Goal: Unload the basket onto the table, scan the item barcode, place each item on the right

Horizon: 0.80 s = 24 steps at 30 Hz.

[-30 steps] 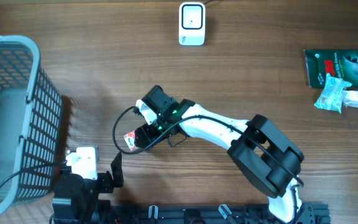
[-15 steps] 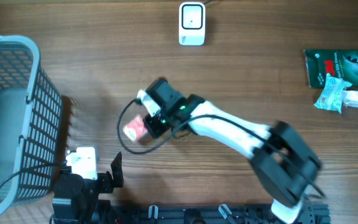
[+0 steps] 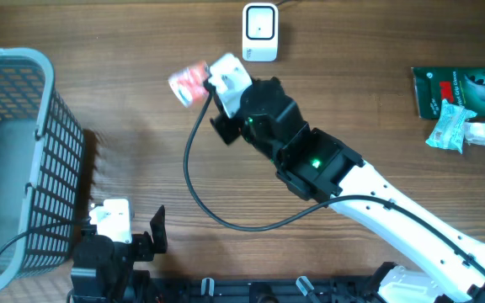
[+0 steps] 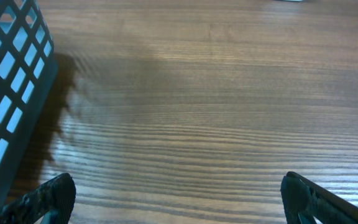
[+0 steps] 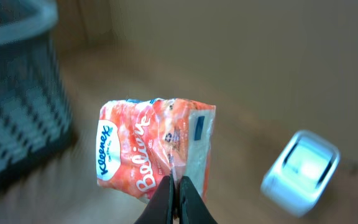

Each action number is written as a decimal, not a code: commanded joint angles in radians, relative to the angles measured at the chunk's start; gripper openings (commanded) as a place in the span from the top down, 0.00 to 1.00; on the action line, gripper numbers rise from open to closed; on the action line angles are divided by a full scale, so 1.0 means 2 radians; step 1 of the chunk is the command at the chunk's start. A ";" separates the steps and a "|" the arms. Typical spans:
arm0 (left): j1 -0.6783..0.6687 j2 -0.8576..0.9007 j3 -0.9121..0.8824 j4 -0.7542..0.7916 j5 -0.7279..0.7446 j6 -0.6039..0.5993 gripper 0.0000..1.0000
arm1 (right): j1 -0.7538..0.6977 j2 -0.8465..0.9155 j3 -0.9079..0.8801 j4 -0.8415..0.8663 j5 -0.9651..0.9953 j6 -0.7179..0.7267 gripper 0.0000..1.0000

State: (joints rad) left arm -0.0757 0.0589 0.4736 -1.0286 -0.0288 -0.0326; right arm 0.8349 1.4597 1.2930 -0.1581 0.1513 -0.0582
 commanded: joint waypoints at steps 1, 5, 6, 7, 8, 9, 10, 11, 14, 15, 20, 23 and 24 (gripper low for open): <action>0.002 -0.003 -0.001 0.002 0.001 -0.003 0.00 | -0.003 -0.012 0.007 0.083 -0.018 -0.073 0.96; 0.002 -0.003 -0.001 0.002 0.001 -0.003 0.00 | -0.004 -0.012 0.007 0.112 -0.181 -0.215 0.96; 0.002 -0.003 -0.001 0.002 0.001 -0.003 0.00 | -0.010 -0.012 0.007 0.094 -0.252 -0.277 0.96; 0.002 -0.003 -0.001 0.002 0.001 -0.003 0.00 | -0.018 -0.012 0.007 0.072 -0.306 -0.331 0.96; 0.002 -0.003 -0.001 0.002 0.001 -0.003 0.00 | -0.033 -0.012 0.007 0.045 -0.365 -0.378 0.96; 0.002 -0.003 -0.001 0.002 0.001 -0.003 0.00 | -0.046 -0.012 0.007 0.029 -0.383 -0.373 0.96; 0.002 -0.003 -0.001 0.002 0.001 -0.003 0.00 | -0.061 -0.012 0.007 -0.004 -0.385 -0.353 0.96; 0.002 -0.003 -0.001 0.002 0.001 -0.003 0.00 | -0.072 -0.012 0.007 -0.032 -0.385 -0.337 0.96; 0.002 -0.003 -0.001 0.002 0.001 -0.003 0.00 | -0.106 -0.006 0.007 -0.109 -0.384 -0.225 0.27; 0.002 -0.003 -0.001 0.002 0.001 -0.003 0.00 | -0.110 0.001 0.007 -0.124 -0.373 -0.152 0.02; 0.002 -0.003 -0.001 0.002 0.001 -0.003 0.00 | -0.109 0.075 0.005 -0.160 -0.392 0.175 0.00; 0.002 -0.003 -0.001 0.002 0.001 -0.003 0.00 | -0.097 0.137 0.003 -0.180 -0.404 0.269 0.00; 0.002 -0.003 -0.001 0.002 0.001 -0.003 0.00 | -0.092 0.158 0.003 -0.186 -0.404 0.318 0.00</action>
State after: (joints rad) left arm -0.0757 0.0589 0.4736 -1.0286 -0.0288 -0.0326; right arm 0.6235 1.6783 1.3003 -0.5030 -0.6174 0.2665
